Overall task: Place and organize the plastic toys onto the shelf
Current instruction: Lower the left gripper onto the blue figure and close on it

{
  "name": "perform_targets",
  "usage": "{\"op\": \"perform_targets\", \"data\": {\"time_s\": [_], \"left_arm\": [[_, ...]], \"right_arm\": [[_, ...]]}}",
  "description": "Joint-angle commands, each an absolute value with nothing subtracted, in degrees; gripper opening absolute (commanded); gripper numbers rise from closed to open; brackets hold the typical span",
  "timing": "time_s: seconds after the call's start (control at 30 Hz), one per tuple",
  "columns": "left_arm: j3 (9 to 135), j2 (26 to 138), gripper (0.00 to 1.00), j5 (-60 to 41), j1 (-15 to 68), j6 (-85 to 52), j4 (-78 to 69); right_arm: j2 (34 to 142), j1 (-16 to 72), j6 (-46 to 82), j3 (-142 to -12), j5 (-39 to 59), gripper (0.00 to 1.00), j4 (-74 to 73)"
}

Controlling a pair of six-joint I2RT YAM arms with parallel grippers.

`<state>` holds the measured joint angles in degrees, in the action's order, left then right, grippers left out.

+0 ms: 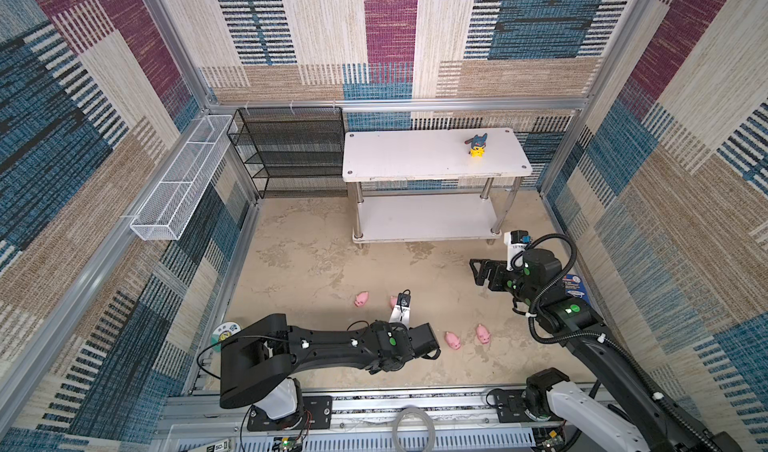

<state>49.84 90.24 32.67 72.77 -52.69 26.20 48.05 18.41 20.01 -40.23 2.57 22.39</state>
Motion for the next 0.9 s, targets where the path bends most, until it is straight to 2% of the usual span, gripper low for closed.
{"op": "perform_targets", "data": {"time_s": [0.0, 0.27, 0.43, 0.63, 0.87], "left_arm": [[50.4, 90.7, 0.55, 31.7, 72.4, -51.8, 25.4], [50.4, 90.8, 0.32, 30.8, 71.8, -51.4, 25.2], [50.0, 90.6, 0.22, 30.4, 71.7, -50.7, 24.6], [48.6, 88.2, 0.13, 29.9, 71.6, -48.4, 22.4], [50.8, 82.8, 0.10, 32.7, 71.7, -43.1, 25.4]], "right_arm": [[48.0, 18.4, 19.7, -40.6, 2.4, 0.99, 21.4], [48.1, 18.5, 19.7, -40.6, 2.3, 0.99, 21.4], [48.0, 18.4, 19.7, -40.6, 2.3, 0.99, 21.4], [48.2, 18.4, 19.7, -40.8, 2.5, 0.99, 21.5], [49.9, 18.4, 19.1, -42.7, 3.4, 1.00, 22.5]]}}
